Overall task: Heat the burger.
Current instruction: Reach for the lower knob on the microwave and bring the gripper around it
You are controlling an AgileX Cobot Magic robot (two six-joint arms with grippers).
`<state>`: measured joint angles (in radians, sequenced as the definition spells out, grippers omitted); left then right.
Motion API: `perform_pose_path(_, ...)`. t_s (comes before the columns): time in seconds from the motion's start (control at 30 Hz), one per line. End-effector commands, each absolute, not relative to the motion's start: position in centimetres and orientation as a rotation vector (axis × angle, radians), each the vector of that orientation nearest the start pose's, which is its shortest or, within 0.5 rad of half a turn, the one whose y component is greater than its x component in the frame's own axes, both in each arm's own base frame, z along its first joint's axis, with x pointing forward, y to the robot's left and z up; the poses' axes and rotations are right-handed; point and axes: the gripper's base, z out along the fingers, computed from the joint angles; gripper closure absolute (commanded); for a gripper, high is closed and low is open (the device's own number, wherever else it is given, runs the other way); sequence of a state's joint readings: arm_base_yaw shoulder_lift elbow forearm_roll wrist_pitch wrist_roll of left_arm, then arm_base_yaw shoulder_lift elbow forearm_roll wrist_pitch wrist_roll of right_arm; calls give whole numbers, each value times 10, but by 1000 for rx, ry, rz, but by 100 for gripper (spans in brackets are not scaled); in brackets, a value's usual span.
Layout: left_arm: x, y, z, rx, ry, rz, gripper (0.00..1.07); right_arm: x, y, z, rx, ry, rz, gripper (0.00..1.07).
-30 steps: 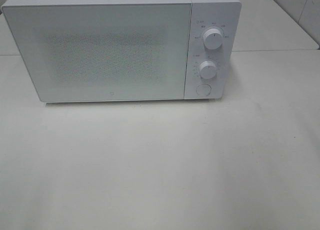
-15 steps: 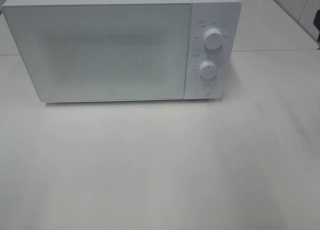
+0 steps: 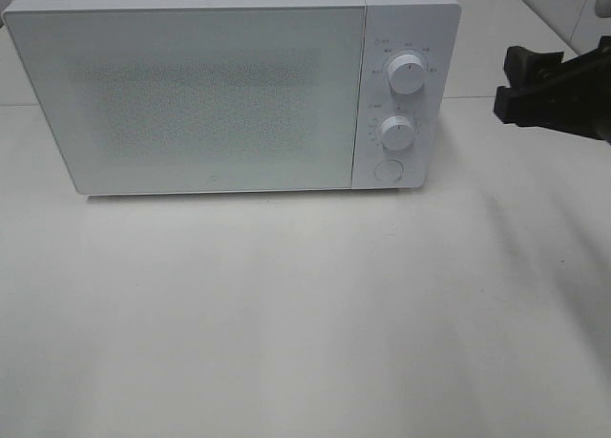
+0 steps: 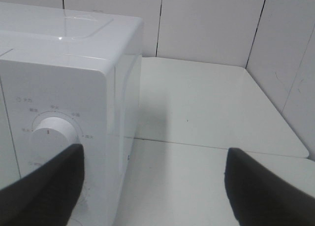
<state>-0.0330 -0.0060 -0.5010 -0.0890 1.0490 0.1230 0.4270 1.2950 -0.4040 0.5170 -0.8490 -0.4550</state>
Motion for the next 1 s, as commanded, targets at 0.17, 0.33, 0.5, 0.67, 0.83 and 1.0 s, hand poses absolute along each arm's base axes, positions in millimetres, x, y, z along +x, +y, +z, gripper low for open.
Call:
perform_pose_path(0.17,-8,-7,278,158,1993,-50,7,227,93,221,-83,1561,-60,31)
perform_pose_path(0.33,-8,-7,278,158,1993,-50,7,226,109,209,-105,1548,-62,31)
perform_pose_path(0.5,-8,-7,278,158,1993,-50,7,225,122,195,-108,1539,-50,31)
perform_pose_path(0.67,-8,-7,278,158,1993,-50,7,229,135,186,-110,1567,-46,31)
perform_pose_path(0.83,-8,-7,278,158,1993,-50,7,237,147,178,-99,1568,-29,31)
perform_pose_path(1.0,-8,-7,278,158,1994,-50,7,246,155,168,-50,1586,13,31)
